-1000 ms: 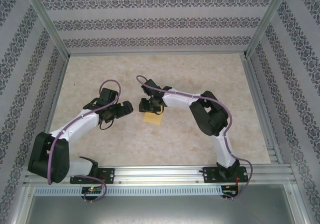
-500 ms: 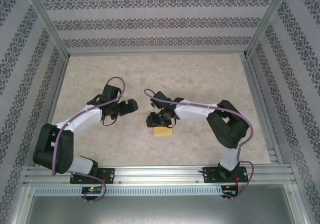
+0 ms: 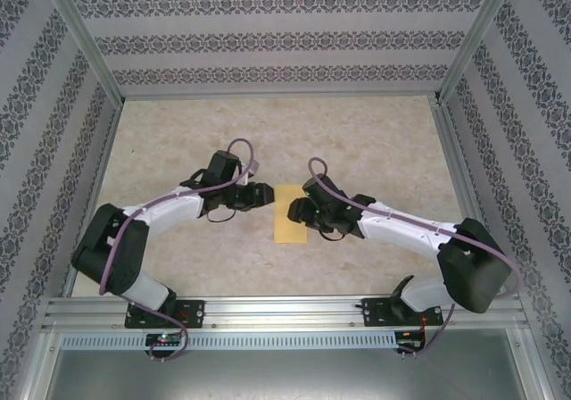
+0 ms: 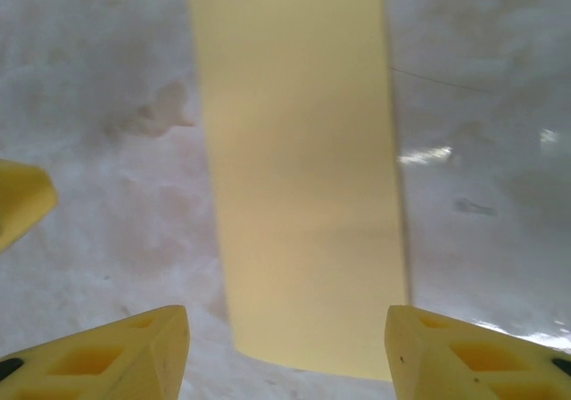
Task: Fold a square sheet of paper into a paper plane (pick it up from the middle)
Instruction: Third fold the triangle at the center of the table.
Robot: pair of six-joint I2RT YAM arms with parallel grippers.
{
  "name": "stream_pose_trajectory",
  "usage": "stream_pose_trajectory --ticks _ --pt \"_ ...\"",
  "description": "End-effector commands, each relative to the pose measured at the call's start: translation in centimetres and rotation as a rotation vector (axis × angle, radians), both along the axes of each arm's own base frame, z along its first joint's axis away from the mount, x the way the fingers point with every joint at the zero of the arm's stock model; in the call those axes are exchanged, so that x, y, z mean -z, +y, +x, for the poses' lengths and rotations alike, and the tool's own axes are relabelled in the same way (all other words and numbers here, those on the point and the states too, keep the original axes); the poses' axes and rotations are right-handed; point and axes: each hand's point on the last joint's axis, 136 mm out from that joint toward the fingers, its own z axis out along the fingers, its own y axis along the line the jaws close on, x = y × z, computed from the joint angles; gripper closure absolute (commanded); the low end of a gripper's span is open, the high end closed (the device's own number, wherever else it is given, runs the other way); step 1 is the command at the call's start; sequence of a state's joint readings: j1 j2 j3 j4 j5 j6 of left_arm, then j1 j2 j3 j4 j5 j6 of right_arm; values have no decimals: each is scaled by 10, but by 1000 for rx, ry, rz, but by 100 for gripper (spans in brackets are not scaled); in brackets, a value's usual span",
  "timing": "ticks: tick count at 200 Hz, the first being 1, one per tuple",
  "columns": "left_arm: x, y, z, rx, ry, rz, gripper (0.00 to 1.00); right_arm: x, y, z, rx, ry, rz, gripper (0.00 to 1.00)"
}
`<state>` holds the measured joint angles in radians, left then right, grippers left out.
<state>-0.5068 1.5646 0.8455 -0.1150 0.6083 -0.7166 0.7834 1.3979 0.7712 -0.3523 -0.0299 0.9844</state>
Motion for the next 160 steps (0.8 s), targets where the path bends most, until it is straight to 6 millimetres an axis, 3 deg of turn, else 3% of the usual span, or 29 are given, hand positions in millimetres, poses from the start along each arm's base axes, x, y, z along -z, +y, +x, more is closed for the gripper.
stream_pose_trajectory --ticks 1,31,80,160 --pt "-13 -35 6 74 -24 -82 61 3 -9 2 79 4 42 40" --pt "11 -48 11 98 29 -52 66 13 -17 -4 93 23 64 41" --pt "65 -40 19 53 101 77 69 23 -15 -11 71 56 107 45" --pt "100 -19 12 -3 162 175 70 39 2 -13 28 123 127 48"
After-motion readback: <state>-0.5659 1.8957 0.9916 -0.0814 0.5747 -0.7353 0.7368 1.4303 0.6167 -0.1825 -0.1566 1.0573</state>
